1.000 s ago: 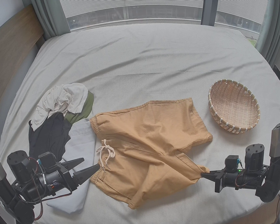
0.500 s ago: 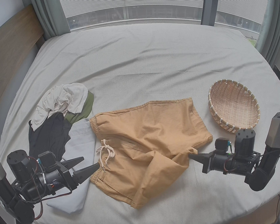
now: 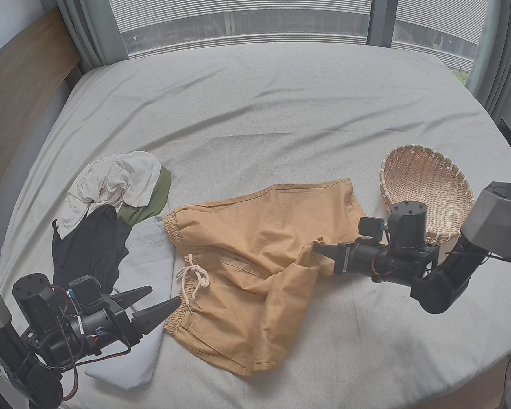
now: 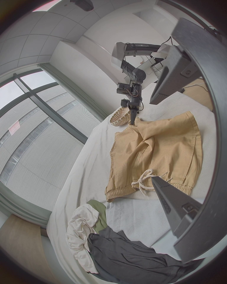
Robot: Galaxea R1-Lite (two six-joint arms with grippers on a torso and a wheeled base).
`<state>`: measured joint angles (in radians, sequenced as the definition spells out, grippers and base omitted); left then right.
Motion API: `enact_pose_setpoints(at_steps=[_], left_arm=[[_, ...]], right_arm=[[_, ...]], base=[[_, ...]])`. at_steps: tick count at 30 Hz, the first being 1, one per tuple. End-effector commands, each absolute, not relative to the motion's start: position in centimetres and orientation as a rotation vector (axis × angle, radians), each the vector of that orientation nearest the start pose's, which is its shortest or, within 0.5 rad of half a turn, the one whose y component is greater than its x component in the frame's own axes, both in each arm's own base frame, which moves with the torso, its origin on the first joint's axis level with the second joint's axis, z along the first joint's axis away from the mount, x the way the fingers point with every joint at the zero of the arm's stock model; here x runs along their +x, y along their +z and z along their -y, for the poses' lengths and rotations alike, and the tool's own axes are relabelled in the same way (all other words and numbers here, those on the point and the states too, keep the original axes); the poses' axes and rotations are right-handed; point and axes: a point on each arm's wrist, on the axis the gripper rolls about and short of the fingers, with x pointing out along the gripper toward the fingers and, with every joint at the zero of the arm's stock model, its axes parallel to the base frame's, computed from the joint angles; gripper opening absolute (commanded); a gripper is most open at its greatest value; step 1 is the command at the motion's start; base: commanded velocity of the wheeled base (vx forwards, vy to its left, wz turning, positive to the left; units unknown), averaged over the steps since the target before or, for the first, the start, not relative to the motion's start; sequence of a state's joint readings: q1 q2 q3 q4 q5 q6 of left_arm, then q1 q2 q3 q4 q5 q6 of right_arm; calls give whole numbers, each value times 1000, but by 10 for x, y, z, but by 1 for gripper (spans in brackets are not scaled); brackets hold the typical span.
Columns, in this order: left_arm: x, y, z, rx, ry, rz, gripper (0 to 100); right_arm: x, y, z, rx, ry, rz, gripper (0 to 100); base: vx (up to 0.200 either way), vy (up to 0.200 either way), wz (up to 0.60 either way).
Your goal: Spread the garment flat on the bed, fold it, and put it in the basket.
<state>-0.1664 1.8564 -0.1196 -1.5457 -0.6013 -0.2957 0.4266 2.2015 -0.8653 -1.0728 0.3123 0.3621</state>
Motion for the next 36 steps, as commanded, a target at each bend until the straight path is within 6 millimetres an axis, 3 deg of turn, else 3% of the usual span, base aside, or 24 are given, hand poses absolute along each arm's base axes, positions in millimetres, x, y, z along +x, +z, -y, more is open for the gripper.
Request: enact_pose_setpoints(at_steps=[1,2,3,14,16,20,21,24,31,36], left_arm=[[222,82,50,-326,-731,-314,100],[222,82,50,-326,-731,-314,100],[222,82,50,-326,-731,-315,100],[223,79,50,-329,-726,-326,100],[223,80,49,-329,-725,-322,100],[221,81,49,-328,-725,-319,100],[222,82,49,-327,-726,-316,100],[222,82,49,-327,-726,-315,100],[223,82,49,-327,-725,-314,100],[222,83,50,-325,-730,-311,100]], right_arm=[[365,48,-181,323,674,-421,0],[367,50,-183,326,678,-417,0],[368,51,-186,336,680,-417,100],[364,53,-200,374,706,-418,100],[359,71,-191,377,673,-372,100],[343,91,-177,379,658,-339,100],[325,101,-169,376,655,-345,100],[303,106,-160,370,653,-375,100],[290,86,-154,332,614,-449,100],[296,42,-162,312,597,-572,100]], base=[[0,0,0],[0,0,0],[0,0,0],[0,0,0],[0,0,0],[0,0,0],[0,0,0],[0,0,0],[0,0,0],[0,0,0]])
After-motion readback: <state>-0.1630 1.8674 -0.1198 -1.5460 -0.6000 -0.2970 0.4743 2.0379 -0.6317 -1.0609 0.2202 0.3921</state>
